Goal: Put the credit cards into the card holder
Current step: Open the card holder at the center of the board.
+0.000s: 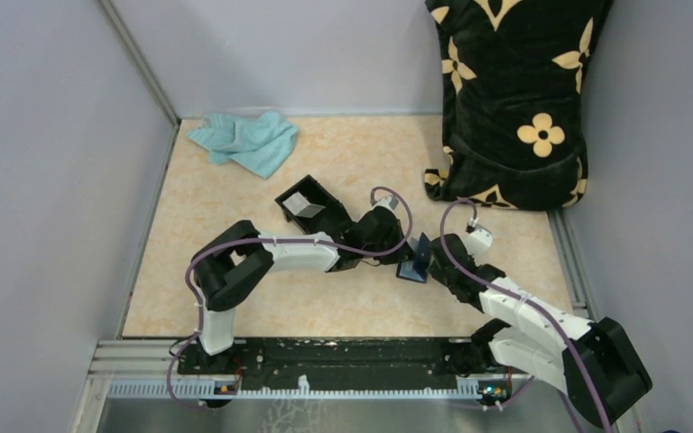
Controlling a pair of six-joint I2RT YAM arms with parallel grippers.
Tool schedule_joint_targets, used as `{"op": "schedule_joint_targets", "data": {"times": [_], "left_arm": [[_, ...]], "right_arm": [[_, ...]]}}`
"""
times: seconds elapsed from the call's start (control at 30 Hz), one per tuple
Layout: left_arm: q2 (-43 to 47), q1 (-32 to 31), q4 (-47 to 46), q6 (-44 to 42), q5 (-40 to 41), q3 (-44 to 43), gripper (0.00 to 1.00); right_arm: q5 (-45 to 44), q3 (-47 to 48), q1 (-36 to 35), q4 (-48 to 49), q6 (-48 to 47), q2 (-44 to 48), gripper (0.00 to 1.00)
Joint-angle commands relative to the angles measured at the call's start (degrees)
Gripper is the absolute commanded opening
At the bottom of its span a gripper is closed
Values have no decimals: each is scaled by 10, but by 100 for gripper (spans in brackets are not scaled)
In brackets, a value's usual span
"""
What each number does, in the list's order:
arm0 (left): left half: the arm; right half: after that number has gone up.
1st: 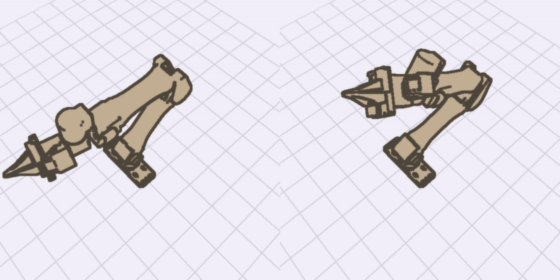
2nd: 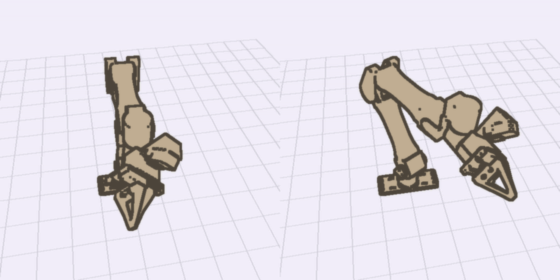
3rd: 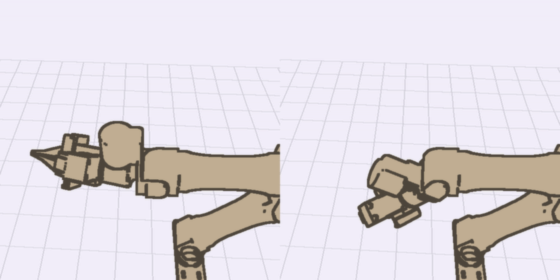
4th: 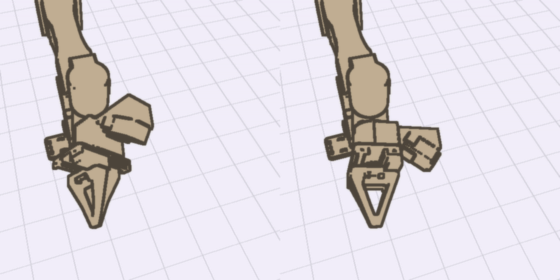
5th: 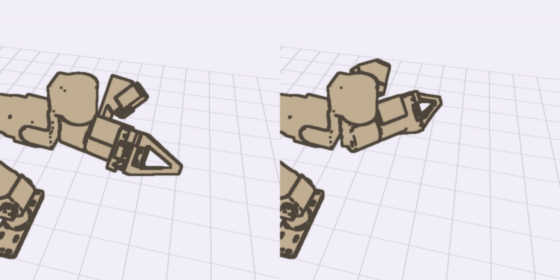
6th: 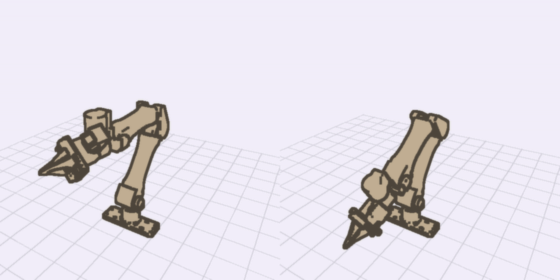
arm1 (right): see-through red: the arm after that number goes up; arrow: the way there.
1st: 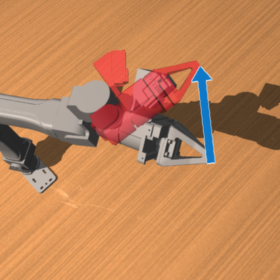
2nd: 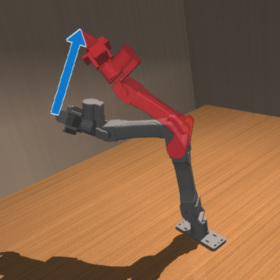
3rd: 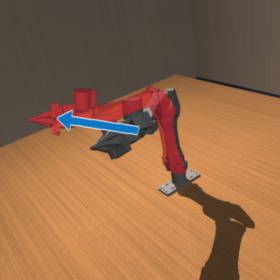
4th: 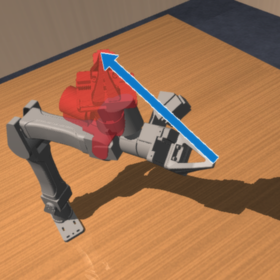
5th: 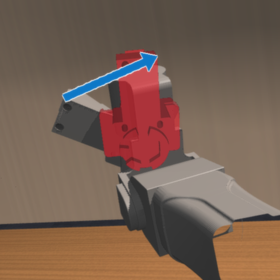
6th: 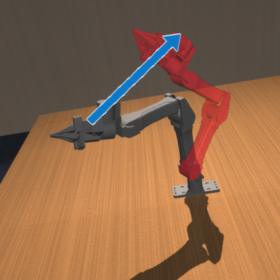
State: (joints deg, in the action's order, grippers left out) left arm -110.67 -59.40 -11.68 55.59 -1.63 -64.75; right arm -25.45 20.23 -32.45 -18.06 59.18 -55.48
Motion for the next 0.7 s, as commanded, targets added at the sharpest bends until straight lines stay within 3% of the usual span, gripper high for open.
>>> {"op": "schedule_joint_targets", "data": {"times": [0.0, 0.27, 0.67], "left_arm": [[-7, -10, 20, -10, 24, -30, 0], [-8, -16, 28, -10, 36, -33, 0], [-14, -25, 40, -14, 44, -57, 0]], "right_arm": [[-17, 6, 7, -15, 11, 26, 35], [-31, 38, 7, -57, -13, 87, 52], [-30, 90, 7, -87, -42, 123, 57]]}}
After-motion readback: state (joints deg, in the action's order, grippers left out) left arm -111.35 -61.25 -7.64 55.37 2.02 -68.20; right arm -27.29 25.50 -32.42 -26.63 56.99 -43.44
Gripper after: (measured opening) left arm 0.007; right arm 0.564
